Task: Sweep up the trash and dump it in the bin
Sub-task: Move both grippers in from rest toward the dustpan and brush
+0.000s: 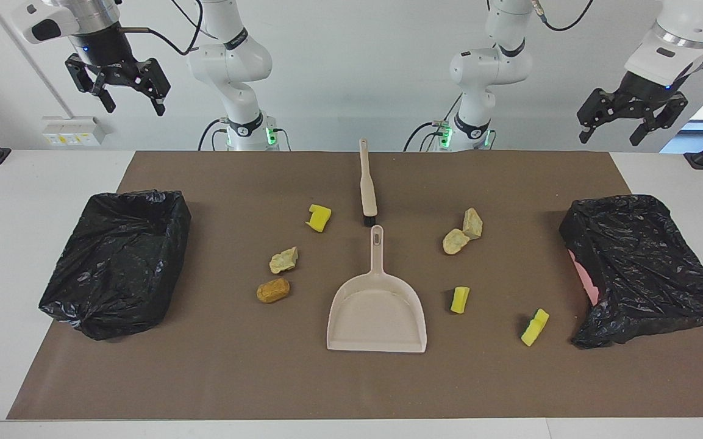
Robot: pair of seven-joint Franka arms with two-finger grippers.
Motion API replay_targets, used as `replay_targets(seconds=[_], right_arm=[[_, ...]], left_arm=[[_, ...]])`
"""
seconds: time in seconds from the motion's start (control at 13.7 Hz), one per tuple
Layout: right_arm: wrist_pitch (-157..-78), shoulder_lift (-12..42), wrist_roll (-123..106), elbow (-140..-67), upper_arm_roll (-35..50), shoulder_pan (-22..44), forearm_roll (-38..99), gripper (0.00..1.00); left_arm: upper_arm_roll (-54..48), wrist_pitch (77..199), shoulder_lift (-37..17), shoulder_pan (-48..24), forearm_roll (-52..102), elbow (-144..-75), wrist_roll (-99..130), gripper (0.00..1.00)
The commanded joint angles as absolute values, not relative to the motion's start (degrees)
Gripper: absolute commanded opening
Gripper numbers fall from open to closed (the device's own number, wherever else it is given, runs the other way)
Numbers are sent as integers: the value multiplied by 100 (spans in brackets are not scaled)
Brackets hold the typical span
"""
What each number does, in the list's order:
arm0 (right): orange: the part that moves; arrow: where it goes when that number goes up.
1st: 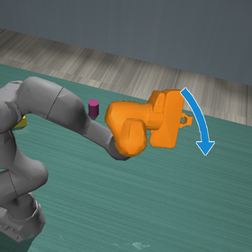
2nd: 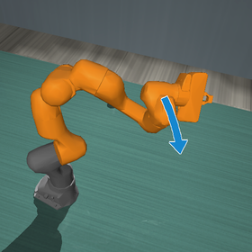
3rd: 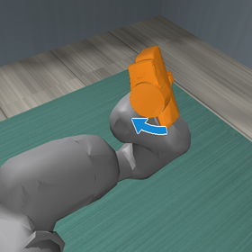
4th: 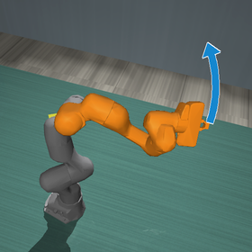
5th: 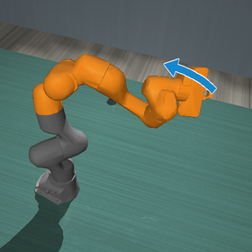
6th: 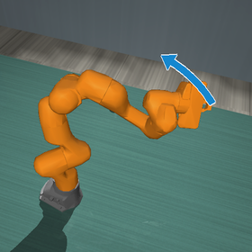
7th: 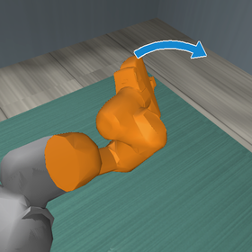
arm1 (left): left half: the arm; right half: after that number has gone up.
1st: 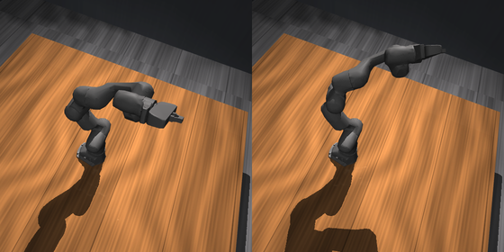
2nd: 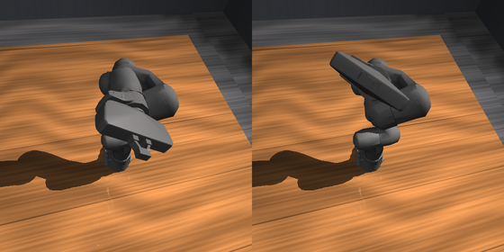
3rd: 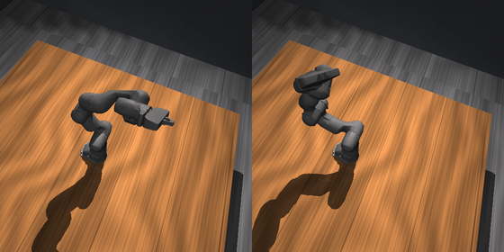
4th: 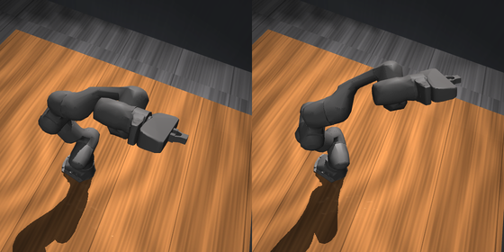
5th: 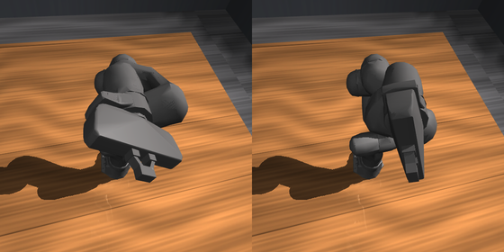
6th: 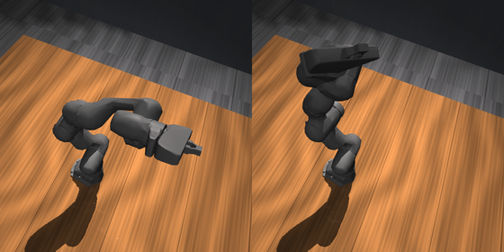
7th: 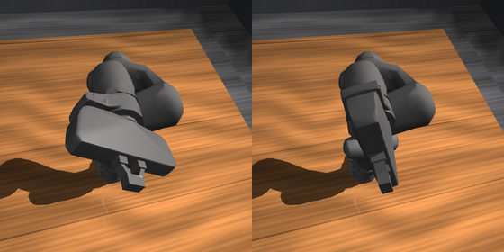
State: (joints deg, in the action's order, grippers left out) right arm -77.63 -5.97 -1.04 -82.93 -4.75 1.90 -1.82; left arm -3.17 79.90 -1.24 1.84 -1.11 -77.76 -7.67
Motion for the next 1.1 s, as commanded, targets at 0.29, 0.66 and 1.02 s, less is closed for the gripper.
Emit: replay_targets(seconds=[0.29, 0.66, 1.02], right_arm=[[-7866, -712, 79, -8710, -396, 167, -246, 100], [-8147, -571, 52, -8972, -387, 184, 167, 100], [-8876, -510, 70, -9659, -273, 185, 176, 100]], left_arm=[[-290, 7963, 114, 114, -105, -8085, -765, 100], [-290, 7945, 316, 97, -79, -8376, -817, 100], [-299, 8007, 527, -26, -70, -8735, -747, 100]])
